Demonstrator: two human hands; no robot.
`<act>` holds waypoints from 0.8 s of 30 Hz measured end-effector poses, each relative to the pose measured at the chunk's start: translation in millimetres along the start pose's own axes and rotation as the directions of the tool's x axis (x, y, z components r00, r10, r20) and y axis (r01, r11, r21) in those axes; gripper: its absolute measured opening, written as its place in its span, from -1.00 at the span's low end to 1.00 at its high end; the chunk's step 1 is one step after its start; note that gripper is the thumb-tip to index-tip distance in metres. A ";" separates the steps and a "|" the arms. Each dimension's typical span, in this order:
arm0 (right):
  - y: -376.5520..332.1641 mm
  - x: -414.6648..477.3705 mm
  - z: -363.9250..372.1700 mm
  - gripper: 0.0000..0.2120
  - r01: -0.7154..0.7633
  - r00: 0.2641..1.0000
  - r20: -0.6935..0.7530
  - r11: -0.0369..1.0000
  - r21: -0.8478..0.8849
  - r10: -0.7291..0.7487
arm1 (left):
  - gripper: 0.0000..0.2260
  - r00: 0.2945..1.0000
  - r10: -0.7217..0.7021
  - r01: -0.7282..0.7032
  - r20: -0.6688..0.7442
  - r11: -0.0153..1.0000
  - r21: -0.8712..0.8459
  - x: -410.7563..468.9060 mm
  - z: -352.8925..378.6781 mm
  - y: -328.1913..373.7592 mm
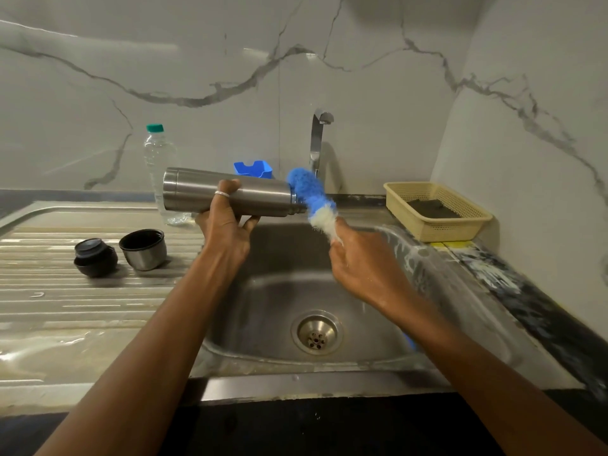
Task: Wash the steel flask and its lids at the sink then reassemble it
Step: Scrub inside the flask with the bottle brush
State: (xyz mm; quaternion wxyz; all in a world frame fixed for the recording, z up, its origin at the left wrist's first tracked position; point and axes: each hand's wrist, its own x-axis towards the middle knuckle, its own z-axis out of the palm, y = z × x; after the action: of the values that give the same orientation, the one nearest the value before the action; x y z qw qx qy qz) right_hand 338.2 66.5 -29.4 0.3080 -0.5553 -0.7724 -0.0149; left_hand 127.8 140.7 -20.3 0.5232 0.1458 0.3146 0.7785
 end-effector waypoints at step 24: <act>2.1 -5.5 -1.8 -0.59 0.019 1.000 0.008 1.000 -0.002 -0.019 | -0.37 0.999 0.007 -0.003 0.048 0.997 -0.073 8.4 4.4 -1.8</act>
State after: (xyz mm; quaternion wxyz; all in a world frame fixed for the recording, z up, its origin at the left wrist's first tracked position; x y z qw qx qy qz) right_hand 341.9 62.0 -31.4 0.3043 -0.5481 -0.7789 -0.0164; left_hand 128.1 150.3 -19.0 0.5336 0.1464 0.2729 0.7870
